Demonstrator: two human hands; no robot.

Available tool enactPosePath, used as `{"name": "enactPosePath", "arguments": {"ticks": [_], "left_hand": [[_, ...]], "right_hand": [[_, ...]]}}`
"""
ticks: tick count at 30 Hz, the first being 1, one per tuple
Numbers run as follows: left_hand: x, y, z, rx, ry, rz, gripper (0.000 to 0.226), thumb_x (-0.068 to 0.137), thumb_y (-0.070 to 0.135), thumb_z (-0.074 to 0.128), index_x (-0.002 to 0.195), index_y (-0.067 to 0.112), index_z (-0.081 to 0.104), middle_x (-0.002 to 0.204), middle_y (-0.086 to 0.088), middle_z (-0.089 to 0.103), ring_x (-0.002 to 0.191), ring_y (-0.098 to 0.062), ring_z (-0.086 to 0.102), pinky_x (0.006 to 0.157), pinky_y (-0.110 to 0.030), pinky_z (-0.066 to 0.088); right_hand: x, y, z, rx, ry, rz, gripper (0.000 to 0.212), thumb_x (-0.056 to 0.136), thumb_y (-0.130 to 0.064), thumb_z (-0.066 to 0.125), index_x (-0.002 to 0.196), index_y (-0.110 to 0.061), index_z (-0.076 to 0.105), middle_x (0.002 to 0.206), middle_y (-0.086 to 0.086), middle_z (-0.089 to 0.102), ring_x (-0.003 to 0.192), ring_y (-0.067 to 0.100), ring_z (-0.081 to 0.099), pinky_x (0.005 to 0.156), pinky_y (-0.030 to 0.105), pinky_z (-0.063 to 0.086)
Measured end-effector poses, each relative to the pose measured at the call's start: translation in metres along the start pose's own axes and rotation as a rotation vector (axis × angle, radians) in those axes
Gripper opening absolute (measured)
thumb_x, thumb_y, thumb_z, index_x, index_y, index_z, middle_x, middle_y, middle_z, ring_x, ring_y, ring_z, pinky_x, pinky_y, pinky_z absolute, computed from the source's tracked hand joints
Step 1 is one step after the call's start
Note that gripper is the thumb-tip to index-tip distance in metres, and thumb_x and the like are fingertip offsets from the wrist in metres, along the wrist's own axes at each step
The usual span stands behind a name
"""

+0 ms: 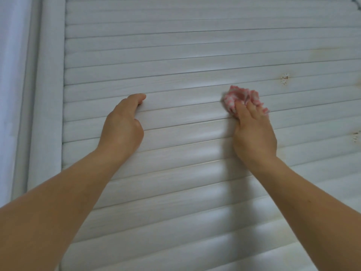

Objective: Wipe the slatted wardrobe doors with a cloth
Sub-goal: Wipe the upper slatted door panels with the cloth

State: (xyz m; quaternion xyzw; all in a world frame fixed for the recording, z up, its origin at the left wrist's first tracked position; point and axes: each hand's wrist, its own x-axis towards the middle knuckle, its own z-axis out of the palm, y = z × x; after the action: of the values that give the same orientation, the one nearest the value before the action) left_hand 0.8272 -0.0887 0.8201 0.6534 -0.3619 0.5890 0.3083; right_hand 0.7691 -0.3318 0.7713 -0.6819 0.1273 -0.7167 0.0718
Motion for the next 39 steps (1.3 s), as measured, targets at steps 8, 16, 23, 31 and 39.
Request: {"name": "enactPosePath", "arguments": {"ticks": [8, 16, 23, 31, 39], "left_hand": [[0.006, -0.012, -0.015, -0.095, -0.051, -0.012, 0.071, 0.074, -0.018, 0.029, 0.129, 0.023, 0.047, 0.118, 0.002, 0.056, 0.109, -0.012, 0.051, 0.070, 0.008, 0.028], [-0.006, -0.033, -0.055, -0.022, -0.024, -0.028, 0.070, 0.072, -0.018, 0.029, 0.126, 0.022, 0.049, 0.106, 0.004, 0.060, 0.098, -0.004, 0.052, 0.077, 0.003, 0.031], [-0.021, -0.042, -0.076, 0.018, -0.073, -0.093, 0.066, 0.078, -0.016, 0.030, 0.130, 0.022, 0.046, 0.107, 0.003, 0.058, 0.101, -0.007, 0.050, 0.076, -0.016, 0.039], [-0.032, -0.030, -0.064, 0.062, -0.129, -0.051, 0.068, 0.075, -0.017, 0.033, 0.128, 0.022, 0.048, 0.104, 0.007, 0.059, 0.096, -0.004, 0.048, 0.072, 0.007, 0.027], [-0.040, -0.003, -0.029, -0.004, -0.189, 0.042, 0.070, 0.073, -0.017, 0.035, 0.129, 0.022, 0.050, 0.109, 0.006, 0.058, 0.102, -0.006, 0.049, 0.078, 0.004, 0.027]], "right_hand": [[-0.048, -0.068, 0.028, 0.060, 0.102, -0.230, 0.052, 0.078, -0.011, 0.028, 0.118, -0.003, 0.061, 0.126, 0.021, 0.057, 0.120, 0.048, 0.049, 0.102, 0.057, 0.037], [-0.071, -0.144, 0.041, 0.154, 0.045, -0.388, 0.052, 0.074, -0.013, 0.030, 0.107, -0.008, 0.068, 0.119, 0.016, 0.064, 0.113, 0.042, 0.056, 0.101, 0.057, 0.037], [-0.098, -0.195, 0.050, 0.195, -0.035, -0.542, 0.058, 0.070, -0.015, 0.025, 0.105, -0.009, 0.071, 0.118, 0.016, 0.065, 0.115, 0.040, 0.056, 0.101, 0.058, 0.036], [-0.109, -0.163, 0.047, 0.176, -0.079, -0.653, 0.051, 0.079, -0.014, 0.029, 0.112, -0.010, 0.067, 0.126, 0.014, 0.061, 0.121, 0.037, 0.053, 0.105, 0.050, 0.037], [-0.091, -0.095, 0.021, 0.021, -0.023, -0.533, 0.048, 0.076, -0.017, 0.036, 0.115, -0.015, 0.065, 0.115, 0.007, 0.063, 0.108, 0.033, 0.057, 0.100, 0.039, 0.031]]}}
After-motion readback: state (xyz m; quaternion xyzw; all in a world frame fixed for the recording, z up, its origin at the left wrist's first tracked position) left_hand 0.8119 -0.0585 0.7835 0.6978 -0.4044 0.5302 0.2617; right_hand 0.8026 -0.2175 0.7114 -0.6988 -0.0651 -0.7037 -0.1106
